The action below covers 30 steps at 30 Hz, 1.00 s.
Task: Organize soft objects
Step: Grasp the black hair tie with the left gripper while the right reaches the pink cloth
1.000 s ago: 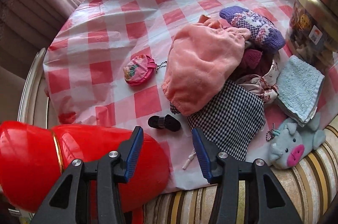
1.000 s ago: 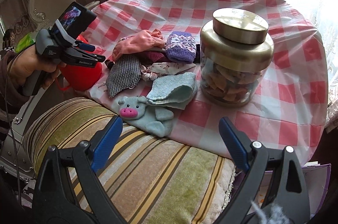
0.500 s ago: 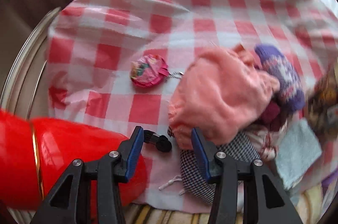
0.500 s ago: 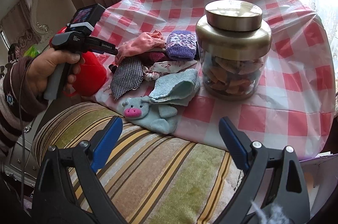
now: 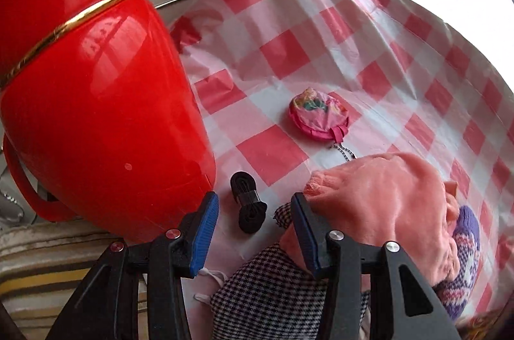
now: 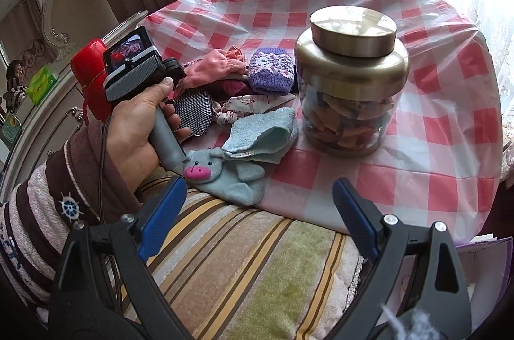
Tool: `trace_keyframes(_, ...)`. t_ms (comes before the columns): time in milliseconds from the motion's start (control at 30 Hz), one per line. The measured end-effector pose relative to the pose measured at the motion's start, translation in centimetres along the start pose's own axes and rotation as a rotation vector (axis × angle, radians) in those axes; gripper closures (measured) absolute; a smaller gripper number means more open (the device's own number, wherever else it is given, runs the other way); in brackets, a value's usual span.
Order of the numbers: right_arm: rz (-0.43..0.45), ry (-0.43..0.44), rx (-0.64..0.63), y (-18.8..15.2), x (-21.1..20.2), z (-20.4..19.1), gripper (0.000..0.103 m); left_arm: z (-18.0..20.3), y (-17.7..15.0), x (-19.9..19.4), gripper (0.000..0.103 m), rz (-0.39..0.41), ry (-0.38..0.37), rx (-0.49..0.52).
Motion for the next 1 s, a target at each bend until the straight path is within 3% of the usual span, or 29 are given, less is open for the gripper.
trace_keyframes(367,0.130,-0.022,-0.043,11.1,-2.3,-0.6,0.009,-0.6,0.4,4.6,0.056,-0.101,0.039,-0.148)
trace_keyframes(400,0.131,-0.017,-0.057,12.2,-1.9,-0.9,0.009,-0.6,0.5,5.0,0.059,-0.113,0.032,-0.155)
trace_keyframes(467,0.126,-0.017,-0.079,14.1,-0.9,-1.5,0.009,-0.4,0.5,5.5,0.075,-0.116,0.021,-0.143)
trace_keyframes(533,0.119,-0.014,-0.090,15.8,0.2,-2.0,0.009,0.0,0.4,5.5,0.080,-0.107,0.003,-0.116)
trace_keyframes(767,0.057,0.020,-0.055,21.1,5.6,-2.0,0.009,0.3,1.2,2.1,0.081,0.054,-0.083,-0.023)
trace_keyframes(1000,-0.029,0.073,0.011,23.7,12.8,-1.1,0.009,-0.5,1.9,-4.0,0.081,0.251,-0.272,0.095)
Point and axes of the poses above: each gripper's, at about its wrist camera, not at the fingertips, and x roughly the way its jaws point, z to its right, y to its top, the point moved 2 cm from there along x, roughly the way its jaws point, and after that the axes turned 10 degrees about -x, right-handed, at the moved point
